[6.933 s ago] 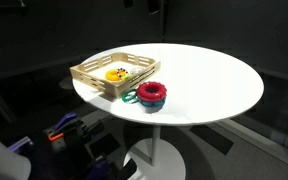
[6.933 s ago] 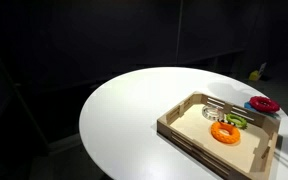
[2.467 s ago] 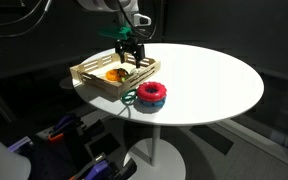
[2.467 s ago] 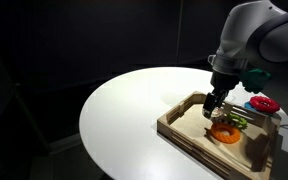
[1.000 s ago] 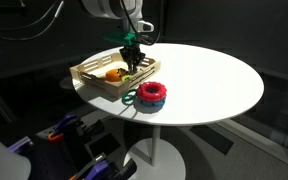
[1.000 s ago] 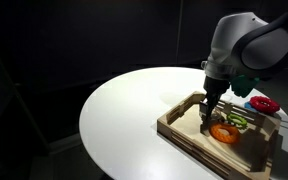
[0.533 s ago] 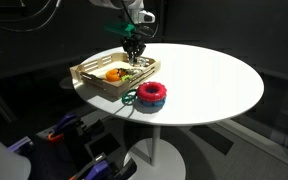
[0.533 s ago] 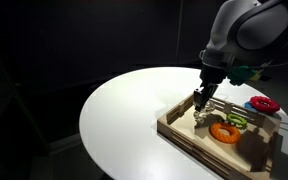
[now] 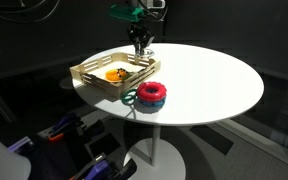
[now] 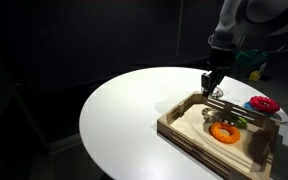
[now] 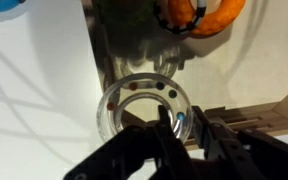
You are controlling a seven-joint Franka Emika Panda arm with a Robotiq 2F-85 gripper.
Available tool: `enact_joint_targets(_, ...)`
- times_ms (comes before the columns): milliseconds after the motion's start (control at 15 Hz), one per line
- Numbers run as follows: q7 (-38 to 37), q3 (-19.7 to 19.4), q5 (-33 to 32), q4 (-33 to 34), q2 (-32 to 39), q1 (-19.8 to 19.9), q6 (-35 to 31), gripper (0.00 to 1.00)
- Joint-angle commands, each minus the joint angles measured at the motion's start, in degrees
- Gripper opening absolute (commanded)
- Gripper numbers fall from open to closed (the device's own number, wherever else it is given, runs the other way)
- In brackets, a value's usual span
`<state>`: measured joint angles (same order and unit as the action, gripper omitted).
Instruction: Take the clear ring off of the tray
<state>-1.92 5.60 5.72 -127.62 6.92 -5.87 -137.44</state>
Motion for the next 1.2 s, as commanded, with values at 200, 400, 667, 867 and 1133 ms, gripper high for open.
enact_joint_targets(200,-0.98,-4.21,-5.48,-0.04,-2.41,3.46,3.3,0.09)
enact_joint_targets(400,-1.43,-5.83,-7.54,-0.57,-1.81,4.81,2.53,0.09)
enact_joint_targets(667,-2.32,-7.21,-8.82,-1.78,-0.65,5.82,0.87,0.09)
enact_joint_targets(867,-3.36,-7.87,-10.39,-2.63,0.59,6.05,0.03,0.09)
enact_joint_targets(1133,-4.57,-8.6,-11.9,-3.24,2.6,6.05,-1.51,0.09)
